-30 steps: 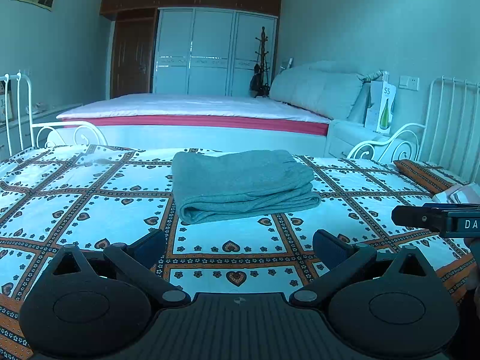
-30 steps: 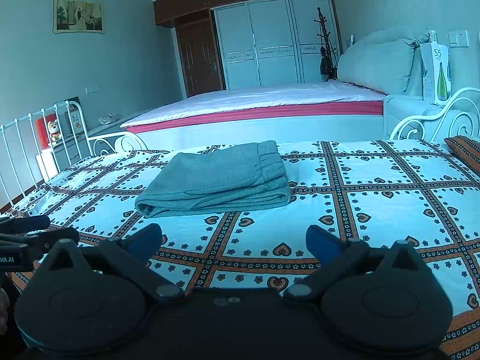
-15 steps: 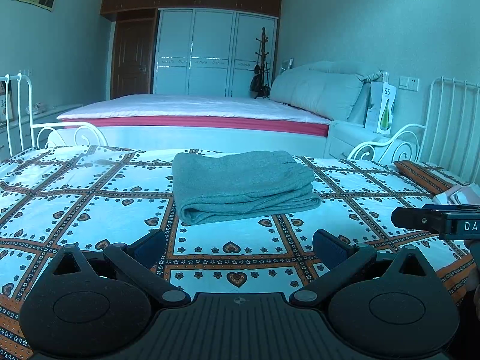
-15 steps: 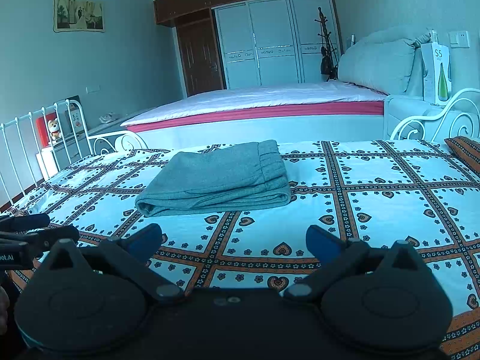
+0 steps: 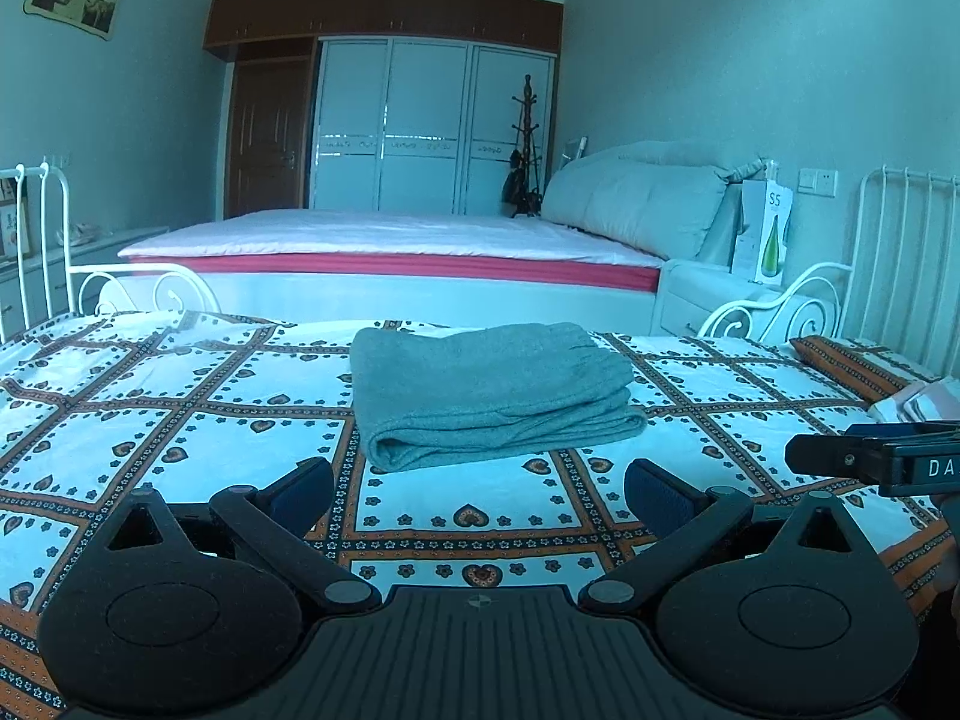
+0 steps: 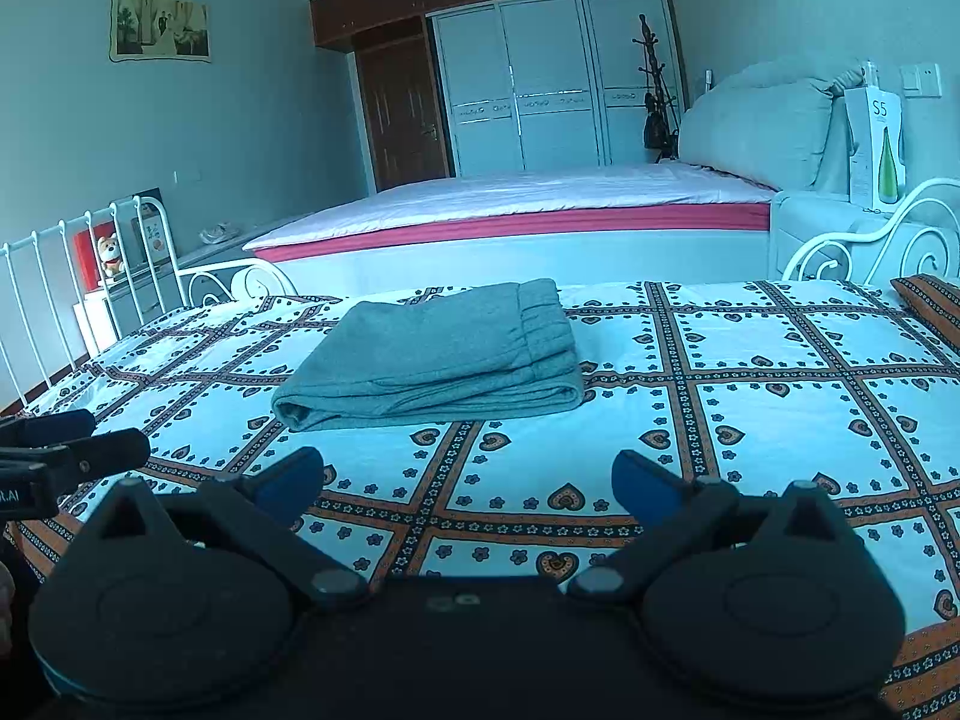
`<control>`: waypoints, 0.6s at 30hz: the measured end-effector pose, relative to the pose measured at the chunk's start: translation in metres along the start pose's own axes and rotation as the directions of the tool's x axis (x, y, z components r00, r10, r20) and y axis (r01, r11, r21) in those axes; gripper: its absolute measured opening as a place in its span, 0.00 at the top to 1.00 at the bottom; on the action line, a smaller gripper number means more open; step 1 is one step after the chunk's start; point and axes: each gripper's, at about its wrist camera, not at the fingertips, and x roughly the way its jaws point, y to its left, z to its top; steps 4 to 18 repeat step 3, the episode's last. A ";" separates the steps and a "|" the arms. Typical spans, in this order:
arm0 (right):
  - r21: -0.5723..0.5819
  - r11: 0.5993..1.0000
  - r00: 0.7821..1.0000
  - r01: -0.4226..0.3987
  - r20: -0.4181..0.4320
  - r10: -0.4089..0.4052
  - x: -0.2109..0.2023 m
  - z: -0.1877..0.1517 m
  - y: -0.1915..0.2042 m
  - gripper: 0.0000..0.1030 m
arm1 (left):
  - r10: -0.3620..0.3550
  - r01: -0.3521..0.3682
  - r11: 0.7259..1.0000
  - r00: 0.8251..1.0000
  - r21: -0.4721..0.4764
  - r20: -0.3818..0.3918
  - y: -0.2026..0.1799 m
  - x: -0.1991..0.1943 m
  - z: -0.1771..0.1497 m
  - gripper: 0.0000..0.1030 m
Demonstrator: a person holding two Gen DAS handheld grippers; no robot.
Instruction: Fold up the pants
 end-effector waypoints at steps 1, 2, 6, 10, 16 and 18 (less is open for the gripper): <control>0.001 1.000 1.000 0.000 0.001 0.000 0.000 0.000 0.000 0.06 | -0.005 0.005 1.000 1.000 -0.002 -0.005 -0.001 0.000 0.000 0.00; 0.001 1.000 1.000 0.000 0.001 0.000 0.000 0.000 0.000 0.06 | -0.008 0.008 1.000 1.000 -0.004 -0.010 -0.001 0.000 0.000 0.00; 0.001 1.000 1.000 0.000 0.001 0.000 0.000 0.000 0.000 0.06 | -0.007 0.007 1.000 1.000 -0.007 -0.016 -0.001 0.001 0.000 0.00; 0.001 1.000 1.000 0.000 0.001 0.000 0.000 0.000 0.000 0.06 | -0.007 0.007 1.000 1.000 -0.007 -0.016 -0.001 0.001 0.000 0.00; 0.001 1.000 1.000 0.000 0.001 0.000 0.000 0.000 0.000 0.06 | -0.007 0.007 1.000 1.000 -0.007 -0.016 -0.001 0.001 0.000 0.00; 0.001 1.000 1.000 0.000 0.001 0.000 0.000 0.000 0.000 0.06 | -0.007 0.007 1.000 1.000 -0.007 -0.016 -0.001 0.001 0.000 0.00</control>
